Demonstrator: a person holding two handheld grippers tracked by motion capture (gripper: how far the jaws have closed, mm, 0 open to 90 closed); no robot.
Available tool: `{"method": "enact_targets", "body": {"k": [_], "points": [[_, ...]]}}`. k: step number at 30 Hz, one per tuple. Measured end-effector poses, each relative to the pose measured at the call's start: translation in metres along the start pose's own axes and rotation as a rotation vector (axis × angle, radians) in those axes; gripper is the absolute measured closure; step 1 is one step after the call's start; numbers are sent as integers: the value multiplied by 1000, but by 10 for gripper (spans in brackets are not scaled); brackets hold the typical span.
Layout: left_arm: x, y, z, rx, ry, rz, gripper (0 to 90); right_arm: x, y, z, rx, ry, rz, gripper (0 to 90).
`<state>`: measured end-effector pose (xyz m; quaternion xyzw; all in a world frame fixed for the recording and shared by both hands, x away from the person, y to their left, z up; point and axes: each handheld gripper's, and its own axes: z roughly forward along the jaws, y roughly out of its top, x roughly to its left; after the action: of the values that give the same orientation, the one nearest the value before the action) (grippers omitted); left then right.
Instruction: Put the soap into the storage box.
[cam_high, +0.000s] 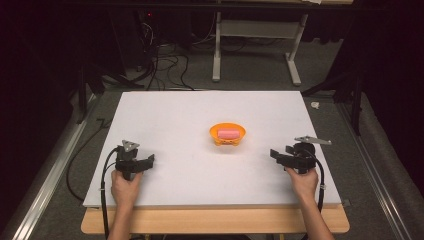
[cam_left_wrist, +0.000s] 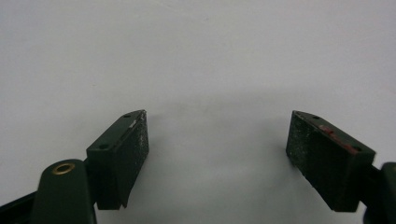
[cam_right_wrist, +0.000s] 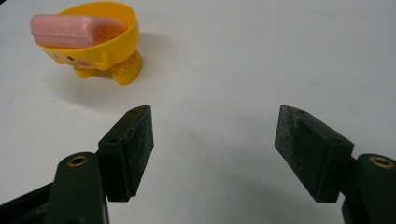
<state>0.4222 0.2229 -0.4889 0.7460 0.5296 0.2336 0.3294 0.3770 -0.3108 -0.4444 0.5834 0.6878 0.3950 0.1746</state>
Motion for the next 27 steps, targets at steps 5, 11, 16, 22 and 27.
{"method": "enact_targets", "body": {"k": [5, 11, 16, 22, 27], "points": [[0, 0, 0, 0, 0, 0, 214, -1, -3, 4, 6, -5, -1, 288], [0, 0, 0, 0, 0, 0, 215, -1, -6, 10, 7, -22, -10, 288], [0, 0, 0, 0, 0, 0, 214, -2, -9, 16, 18, -37, -19, 289], [0, 0, 0, 0, 0, 0, 214, 2, -9, 20, 22, -63, -50, 289], [0, 0, 0, 0, 0, 0, 214, 3, -10, 24, 25, -72, -57, 288]]}}
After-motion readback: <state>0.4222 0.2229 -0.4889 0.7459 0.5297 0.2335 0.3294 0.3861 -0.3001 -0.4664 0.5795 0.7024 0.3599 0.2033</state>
